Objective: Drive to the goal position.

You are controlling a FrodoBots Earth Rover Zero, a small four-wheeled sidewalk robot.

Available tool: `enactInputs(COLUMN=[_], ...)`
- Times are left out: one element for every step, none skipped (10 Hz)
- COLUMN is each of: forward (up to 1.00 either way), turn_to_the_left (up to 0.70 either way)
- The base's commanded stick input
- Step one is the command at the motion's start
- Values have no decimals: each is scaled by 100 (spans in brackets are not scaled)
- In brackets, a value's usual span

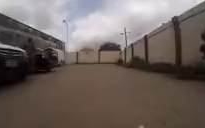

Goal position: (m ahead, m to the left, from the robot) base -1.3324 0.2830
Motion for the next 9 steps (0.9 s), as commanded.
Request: enactInputs(forward=[70, 70, 70, 70, 70, 70, 70, 70, 70], turn_to_the_left=[0, 0, 1, 4, 35, 32, 10, 0, 0])
